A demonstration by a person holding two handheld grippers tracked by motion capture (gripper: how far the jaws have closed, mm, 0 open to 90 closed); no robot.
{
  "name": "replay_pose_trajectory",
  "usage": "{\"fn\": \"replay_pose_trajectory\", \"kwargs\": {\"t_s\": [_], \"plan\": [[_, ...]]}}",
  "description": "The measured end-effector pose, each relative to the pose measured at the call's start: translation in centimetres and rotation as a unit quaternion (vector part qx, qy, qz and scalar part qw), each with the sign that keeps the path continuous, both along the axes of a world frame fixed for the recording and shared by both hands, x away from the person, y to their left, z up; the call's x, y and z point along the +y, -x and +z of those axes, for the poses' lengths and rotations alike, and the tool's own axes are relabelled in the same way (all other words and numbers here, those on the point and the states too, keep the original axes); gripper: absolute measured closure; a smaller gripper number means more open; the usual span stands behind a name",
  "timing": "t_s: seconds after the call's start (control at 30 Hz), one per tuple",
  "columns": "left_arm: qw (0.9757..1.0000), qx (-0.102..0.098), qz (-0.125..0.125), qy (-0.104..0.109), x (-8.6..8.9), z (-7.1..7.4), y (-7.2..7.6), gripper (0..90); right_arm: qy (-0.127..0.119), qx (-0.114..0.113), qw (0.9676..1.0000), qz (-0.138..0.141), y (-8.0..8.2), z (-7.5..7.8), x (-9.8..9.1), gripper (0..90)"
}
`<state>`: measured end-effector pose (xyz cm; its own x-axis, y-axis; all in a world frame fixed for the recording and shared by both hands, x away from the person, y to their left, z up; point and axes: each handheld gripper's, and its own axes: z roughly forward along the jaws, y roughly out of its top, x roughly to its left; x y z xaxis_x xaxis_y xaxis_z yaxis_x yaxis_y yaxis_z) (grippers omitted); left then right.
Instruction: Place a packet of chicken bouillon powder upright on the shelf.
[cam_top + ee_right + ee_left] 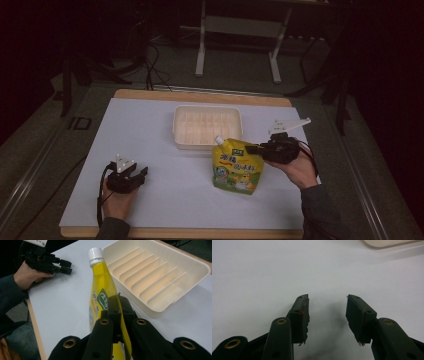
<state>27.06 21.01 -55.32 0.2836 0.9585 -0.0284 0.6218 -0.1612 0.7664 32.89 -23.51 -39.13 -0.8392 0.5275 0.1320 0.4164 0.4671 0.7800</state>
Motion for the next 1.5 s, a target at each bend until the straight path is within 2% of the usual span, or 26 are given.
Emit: {"fn": "replay_pose_trajectory", "kwargs": {"t_s": [0.5,0.9,1.2,1.5], "plan": [[1.0000,-0.003,0.001,0.000,0.0,0.0,0.0,53.6,-0.009,-0.002,0.9999,-0.014,-0.8,0.6,-0.2,90.0],[1.0000,-0.004,0.001,-0.001,-0.1,0.0,0.0,53.6,-0.031,0.005,0.9993,-0.020,-1.0,1.3,-0.7,90.0],[1.0000,-0.003,0.000,-0.001,-0.1,0.0,0.0,53.6,-0.038,0.009,0.9989,-0.027,-1.1,1.9,-0.7,90.0],[1.0000,-0.003,-0.001,-0.001,0.0,0.0,0.0,53.6,-0.049,0.014,0.9977,-0.046,-1.5,2.3,-0.4,90.0]]}}
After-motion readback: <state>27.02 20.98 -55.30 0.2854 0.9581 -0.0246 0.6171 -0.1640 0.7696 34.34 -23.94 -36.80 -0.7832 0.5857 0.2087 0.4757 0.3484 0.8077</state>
